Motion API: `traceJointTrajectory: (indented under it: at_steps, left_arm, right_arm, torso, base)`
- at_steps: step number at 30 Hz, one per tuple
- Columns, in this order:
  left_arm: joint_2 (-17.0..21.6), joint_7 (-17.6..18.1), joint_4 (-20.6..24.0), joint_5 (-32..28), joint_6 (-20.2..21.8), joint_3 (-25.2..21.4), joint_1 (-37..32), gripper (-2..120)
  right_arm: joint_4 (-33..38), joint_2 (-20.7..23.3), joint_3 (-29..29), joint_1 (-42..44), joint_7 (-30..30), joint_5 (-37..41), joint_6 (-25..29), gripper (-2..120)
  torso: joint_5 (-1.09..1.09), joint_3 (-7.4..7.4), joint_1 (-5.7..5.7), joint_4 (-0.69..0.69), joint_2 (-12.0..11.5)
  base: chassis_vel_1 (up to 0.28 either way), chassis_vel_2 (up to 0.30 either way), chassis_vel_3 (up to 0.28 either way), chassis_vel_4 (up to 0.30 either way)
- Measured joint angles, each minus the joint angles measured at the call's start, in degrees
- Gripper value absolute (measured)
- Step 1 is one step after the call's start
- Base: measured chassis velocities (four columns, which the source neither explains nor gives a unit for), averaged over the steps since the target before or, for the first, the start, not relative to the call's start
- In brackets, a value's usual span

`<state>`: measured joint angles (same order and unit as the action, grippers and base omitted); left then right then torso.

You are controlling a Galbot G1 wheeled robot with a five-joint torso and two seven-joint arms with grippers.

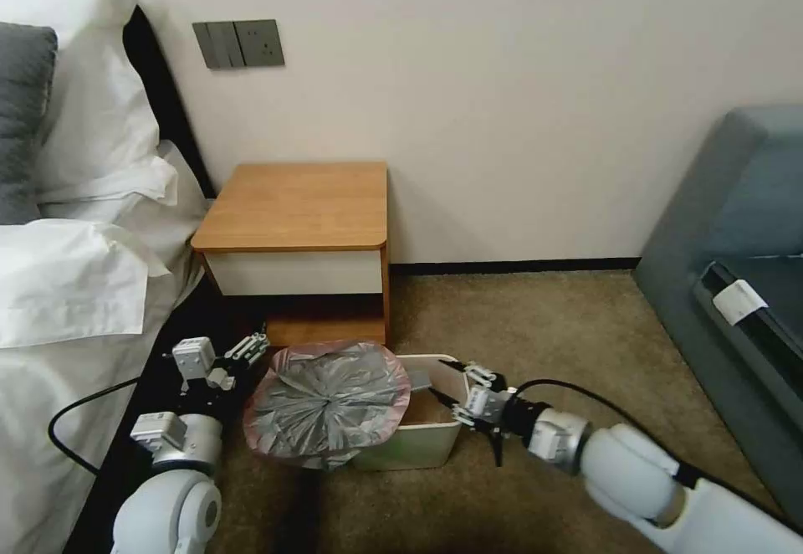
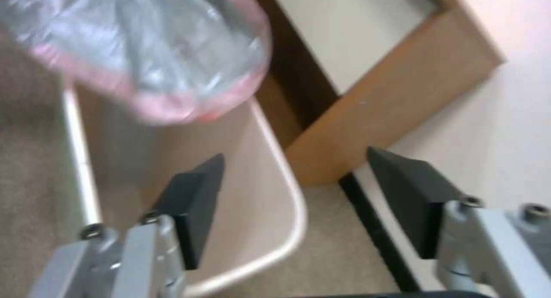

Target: Pick up the garbage bag from the table and place it over the trash can.

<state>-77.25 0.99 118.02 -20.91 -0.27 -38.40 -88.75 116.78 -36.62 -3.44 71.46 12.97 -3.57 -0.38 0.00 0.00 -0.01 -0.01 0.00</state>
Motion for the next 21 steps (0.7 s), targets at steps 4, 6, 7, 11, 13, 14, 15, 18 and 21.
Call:
traceJointTrajectory:
  at_steps: [4, 6, 7, 11, 13, 14, 15, 18, 21]
  left_arm:
    - [1.52, 0.23, 2.2, -2.79, 3.46, 0.55, -0.09, 100]
    - [2.25, 0.19, 3.56, -4.9, 5.53, 0.82, -0.82, 100]
    - [3.01, -0.08, 4.96, -6.65, 7.48, 1.15, -1.92, 100]
    - [4.23, -1.49, 7.19, -7.53, 9.12, 2.02, -4.19, 100]
    - [4.77, -4.31, 10.11, -8.83, 9.42, 2.25, -5.56, 100]
    - [4.77, -4.31, 10.11, -8.83, 9.42, 2.25, -5.56, 100]
    - [5.14, -6.15, 12.86, -12.32, 11.6, 2.37, -6.28, 100]
    - [5.8, -6.93, 16.99, -17.39, 18.11, 2.79, -7.33, 100]
    - [6.19, -4.34, 17.42, -18.6, 25.2, 3.38, -7.67, 100]
  right_arm:
    - [3.03, 0.69, -6.75, 3.0, 0.13, 2.53, 0.13, 85]
    - [3.83, 0.37, -9.1, 3.73, 0.13, 3.41, 0.14, 89]
    - [4.43, -0.32, -11.07, 4.37, 0.11, 4.17, 0.16, 96]
    - [4.8, -2.07, -13.69, 5.1, -0.24, 5.31, 0.28, 100]
    - [4.27, -4.24, -14.94, 5.49, -0.47, 5.16, 1.23, 100]
    - [4.27, -4.24, -14.94, 5.49, -0.47, 5.16, 1.23, 100]
    - [3.81, -5.43, -14.99, 5.68, -0.49, 4.71, 1.86, 100]
    - [3.39, -7.43, -14.63, 5.88, -0.57, 3.84, 2.85, 100]
    - [3.22, -10.05, -14.12, 6.28, -0.57, 2.87, 4.21, 100]
  torso:
    - [0.0, 0.0, 0.0, 0.0, 0.0]
    - [-0.01, 0.0, 0.0, 0.01, 0.0]
    - [0.0, 0.0, 0.0, 0.0, 0.0]
    - [0.0, 0.0, 0.0, 0.01, 0.0]
    - [-0.01, 0.0, 0.0, 0.02, 0.0]
    - [-0.01, 0.0, 0.0, 0.02, 0.0]
    - [0.0, 0.0, 0.0, 0.01, 0.0]
    - [0.02, 0.0, 0.0, 0.0, 0.0]
    - [-0.01, 0.0, 0.0, 0.01, 0.0]
  base:
    - [0.0, 0.0, 0.0, 0.0]
    - [0.0, 0.0, 0.0, 0.0]
    - [0.0, 0.0, 0.0, 0.0]
    - [0.0, 0.0, 0.0, 0.0]
    - [0.0, 0.0, 0.0, 0.0]
    - [0.0, 0.0, 0.0, 0.0]
    - [0.0, 0.0, 0.0, 0.0]
    - [0.0, 0.0, 0.0, 0.0]
    - [0.0, 0.0, 0.0, 0.0]
